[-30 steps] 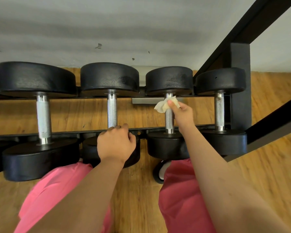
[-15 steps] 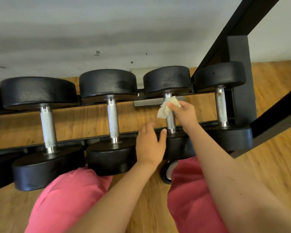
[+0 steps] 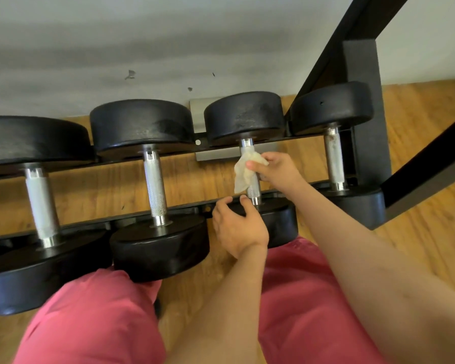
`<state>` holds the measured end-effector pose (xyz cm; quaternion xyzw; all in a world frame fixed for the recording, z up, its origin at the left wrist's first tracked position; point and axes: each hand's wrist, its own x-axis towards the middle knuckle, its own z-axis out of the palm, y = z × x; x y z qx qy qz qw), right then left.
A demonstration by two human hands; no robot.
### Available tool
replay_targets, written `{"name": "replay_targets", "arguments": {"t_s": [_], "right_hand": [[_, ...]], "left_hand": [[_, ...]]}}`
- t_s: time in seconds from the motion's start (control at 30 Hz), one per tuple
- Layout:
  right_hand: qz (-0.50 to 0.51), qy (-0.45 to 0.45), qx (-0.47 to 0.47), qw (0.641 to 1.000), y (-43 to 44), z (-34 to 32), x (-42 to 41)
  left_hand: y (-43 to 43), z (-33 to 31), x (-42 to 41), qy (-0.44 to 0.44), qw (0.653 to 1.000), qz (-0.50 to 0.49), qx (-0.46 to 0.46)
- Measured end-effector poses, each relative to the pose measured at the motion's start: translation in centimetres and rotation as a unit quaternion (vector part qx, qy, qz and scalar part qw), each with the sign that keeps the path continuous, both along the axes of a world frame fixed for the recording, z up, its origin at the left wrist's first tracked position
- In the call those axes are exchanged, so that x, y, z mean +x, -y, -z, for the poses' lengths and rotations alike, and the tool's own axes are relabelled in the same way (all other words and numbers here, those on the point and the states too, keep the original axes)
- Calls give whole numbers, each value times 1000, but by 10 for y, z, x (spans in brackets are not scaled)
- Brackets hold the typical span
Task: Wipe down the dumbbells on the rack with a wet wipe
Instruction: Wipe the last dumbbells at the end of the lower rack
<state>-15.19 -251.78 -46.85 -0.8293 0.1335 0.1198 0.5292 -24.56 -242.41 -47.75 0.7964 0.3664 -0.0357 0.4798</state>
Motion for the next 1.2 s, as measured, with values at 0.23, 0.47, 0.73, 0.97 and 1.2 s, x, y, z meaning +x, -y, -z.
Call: {"name": "replay_targets", "arguments": {"t_s": [0.23, 0.47, 0.73, 0.97, 1.2], "right_hand": [[-38, -29, 13, 999, 13, -2, -8], [-40, -25, 10, 999, 19, -1, -12], [-95, -48, -25, 994, 26, 4, -18], [-144, -82, -50, 985, 25, -1, -22], [-171, -106, -76, 977, 29, 1, -23]], "left_hand": [[1, -3, 0, 5, 1000, -3, -1], [-1, -5, 1, 10, 1000, -13, -14], [-1, -4, 2, 17, 1000, -14, -14], [-1, -3, 0, 20, 999, -19, -16], [-10, 0, -4, 10, 996, 8, -84]]}}
